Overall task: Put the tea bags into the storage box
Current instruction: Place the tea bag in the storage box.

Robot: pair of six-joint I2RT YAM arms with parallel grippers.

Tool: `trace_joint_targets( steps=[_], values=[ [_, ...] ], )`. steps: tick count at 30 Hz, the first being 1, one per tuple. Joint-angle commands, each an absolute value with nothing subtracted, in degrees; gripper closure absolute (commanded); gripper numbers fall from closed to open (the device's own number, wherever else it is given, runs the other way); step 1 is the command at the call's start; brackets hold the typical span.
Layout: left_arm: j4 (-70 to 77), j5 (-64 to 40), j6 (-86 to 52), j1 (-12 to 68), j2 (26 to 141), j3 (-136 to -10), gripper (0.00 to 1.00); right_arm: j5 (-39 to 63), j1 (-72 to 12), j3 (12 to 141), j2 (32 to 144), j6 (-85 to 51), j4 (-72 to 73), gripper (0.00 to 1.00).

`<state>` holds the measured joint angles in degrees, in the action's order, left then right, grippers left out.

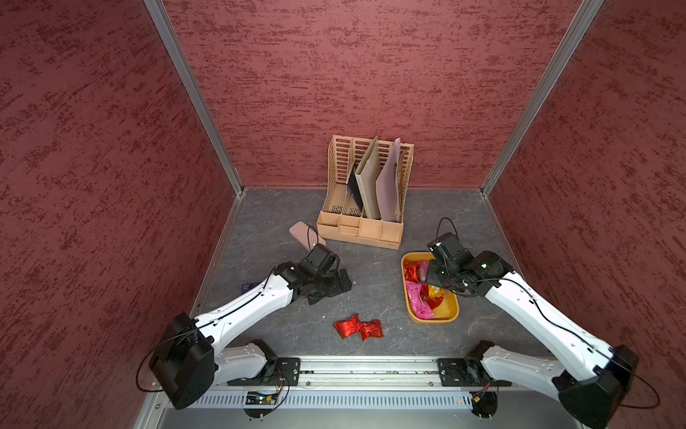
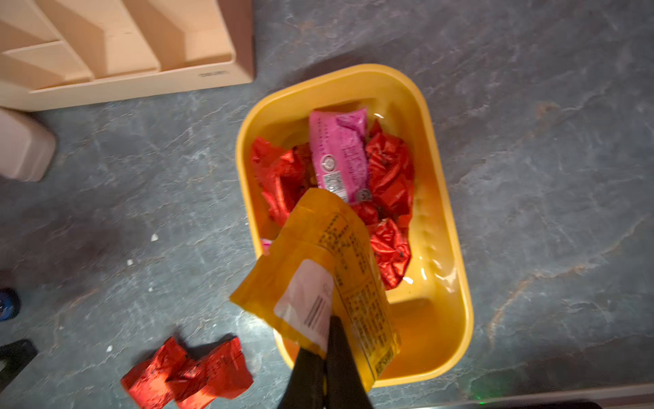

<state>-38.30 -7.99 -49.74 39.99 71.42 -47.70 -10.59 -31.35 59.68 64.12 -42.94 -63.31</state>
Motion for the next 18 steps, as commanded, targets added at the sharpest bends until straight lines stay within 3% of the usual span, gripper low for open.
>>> trace_joint_targets(
  steps=[1,10,12,18],
  values=[
    [-36.28,-6.12,-51.67,40.9,72.36,-49.49,0.0,-7.32,-28.08,56.86,64.76,-40.06,-61.17,1.0],
    [-38.11,-4.93,-51.81,41.4,71.77,-49.59,0.0,-2.91,-24.43,48.95,65.8,-41.48,-56.16,0.99],
    [-38.62,-4.75,-51.65,41.38,71.25,-49.35,0.0,-3.3,-24.45,48.86,66.05,-41.45,-56.87,0.89],
    [-39.3,-4.92,-49.87,41.06,70.1,-48.88,0.0,-8.42,-24.48,52.38,63.4,-39.08,-63.6,0.43]
  ],
)
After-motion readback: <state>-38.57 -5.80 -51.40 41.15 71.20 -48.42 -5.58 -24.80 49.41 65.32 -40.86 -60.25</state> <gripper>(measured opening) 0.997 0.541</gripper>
